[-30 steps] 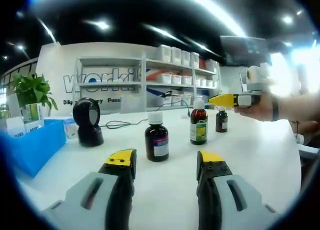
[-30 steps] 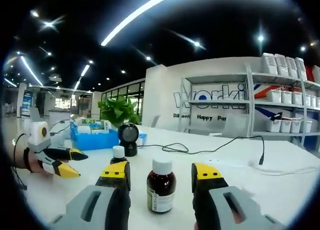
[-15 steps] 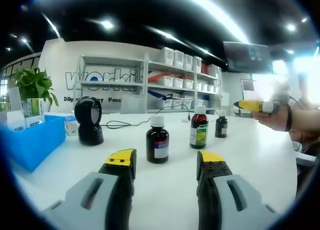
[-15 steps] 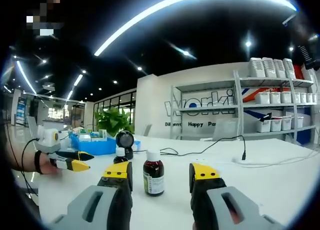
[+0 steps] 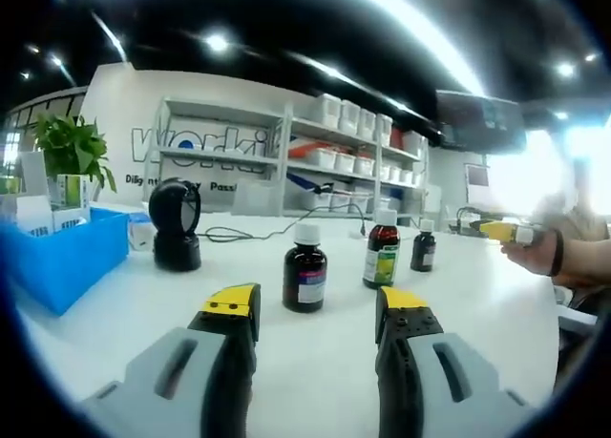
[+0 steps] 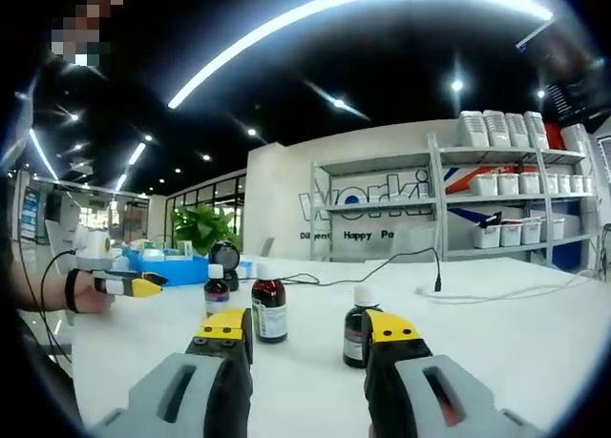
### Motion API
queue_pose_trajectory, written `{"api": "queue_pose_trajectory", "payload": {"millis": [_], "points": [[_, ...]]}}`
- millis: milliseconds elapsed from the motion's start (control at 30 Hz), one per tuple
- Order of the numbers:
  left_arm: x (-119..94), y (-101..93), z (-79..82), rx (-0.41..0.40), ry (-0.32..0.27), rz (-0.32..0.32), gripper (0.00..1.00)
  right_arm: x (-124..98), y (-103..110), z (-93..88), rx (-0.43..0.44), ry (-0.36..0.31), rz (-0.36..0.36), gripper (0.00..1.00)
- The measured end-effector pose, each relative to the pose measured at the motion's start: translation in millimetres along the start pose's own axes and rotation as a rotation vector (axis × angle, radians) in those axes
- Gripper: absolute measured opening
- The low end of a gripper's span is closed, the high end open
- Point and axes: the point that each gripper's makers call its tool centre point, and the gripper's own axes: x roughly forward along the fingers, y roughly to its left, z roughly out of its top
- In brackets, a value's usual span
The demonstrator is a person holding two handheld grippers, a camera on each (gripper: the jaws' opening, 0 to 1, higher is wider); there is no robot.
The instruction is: Rotate the medicine bottle to make it face forward pick up the medicine bottle inspect the drug traceability code place the medicine on the table
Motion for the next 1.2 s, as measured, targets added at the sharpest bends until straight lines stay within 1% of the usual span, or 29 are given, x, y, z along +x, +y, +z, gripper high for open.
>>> {"api": "queue_pose_trajectory", "payload": {"millis": [133, 233, 300, 400, 433, 467, 500, 533, 567, 600, 667, 733, 767, 867, 933, 1067, 1167, 1200], "points": [[-3.9, -3.0, -0.2, 0.026, 0.008, 0.0, 0.39, 0.5, -1.4, -2.0, -0.005, 0.002, 0.008, 0.4], [-10.8, 0.1, 0.1, 0.054, 0.003, 0.002, 0.39, 1.1, -2.8, -4.0, 0.003, 0.003, 0.011, 0.4], [-11.5, 1.9, 4.0, 0.03, -0.02, 0.001, 0.39, 1.2, -3.8, -7.2, 0.013, 0.006, 0.011, 0.4], [-10.4, 5.9, 1.9, -0.023, -0.019, 0.0, 0.39, -0.4, -1.0, -13.3, 0.034, 0.006, 0.028, 0.42], [-10.3, 7.3, 2.4, -0.037, -0.024, 0.003, 0.39, 0.0, -0.9, -14.3, 0.064, -0.001, 0.025, 0.42], [-10.3, 8.5, 2.6, -0.041, -0.027, 0.007, 0.39, 0.3, -1.6, -16.7, 0.059, 0.007, 0.017, 0.42], [-10.2, 8.1, 1.9, -0.042, -0.023, 0.01, 0.39, -0.1, -3.7, -12.9, -0.003, 0.0, 0.004, 0.42], [-10.4, 7.4, 0.9, -0.033, -0.017, 0.012, 0.39, -0.6, -0.7, -11.5, 0.03, -0.011, 0.008, 0.41], [-10.4, 6.0, 0.8, -0.02, -0.015, 0.008, 0.39, -0.8, -0.3, -11.8, 0.036, -0.011, 0.013, 0.42], [-10.1, 1.7, -0.1, 0.008, -0.008, 0.0, 0.39, -2.0, 0.7, -13.2, 0.021, -0.006, 0.015, 0.41], [-9.4, -2.1, -0.6, 0.029, -0.004, -0.01, 0.39, -1.7, 4.3, -16.8, -0.011, 0.007, 0.025, 0.41], [-9.4, -1.3, -0.4, 0.035, -0.005, -0.015, 0.39, -1.0, 9.1, -16.6, -0.009, 0.007, 0.049, 0.41], [-9.7, -2.7, 0.0, 0.033, -0.008, -0.014, 0.39, -1.1, 9.6, -16.9, -0.009, 0.008, 0.051, 0.4], [-10.6, 1.6, 1.0, 0.027, -0.013, -0.001, 0.39, -1.5, 13.1, -16.7, -0.022, 0.008, 0.06, 0.4], [-10.4, 2.3, 0.2, 0.036, -0.008, 0.005, 0.39, -1.6, 13.7, -16.7, -0.029, 0.008, 0.061, 0.4], [-10.4, 1.7, -1.1, 0.052, 0.0, 0.006, 0.39, -2.1, 12.5, -14.1, 0.002, 0.001, 0.068, 0.4], [-10.1, 3.9, -2.3, 0.063, 0.006, 0.013, 0.39, -2.0, 13.5, -14.8, 0.01, 0.015, 0.08, 0.41], [-10.2, 4.1, -2.2, 0.067, 0.006, 0.015, 0.39, -1.8, 14.5, -15.1, 0.049, 0.021, 0.083, 0.41]]}}
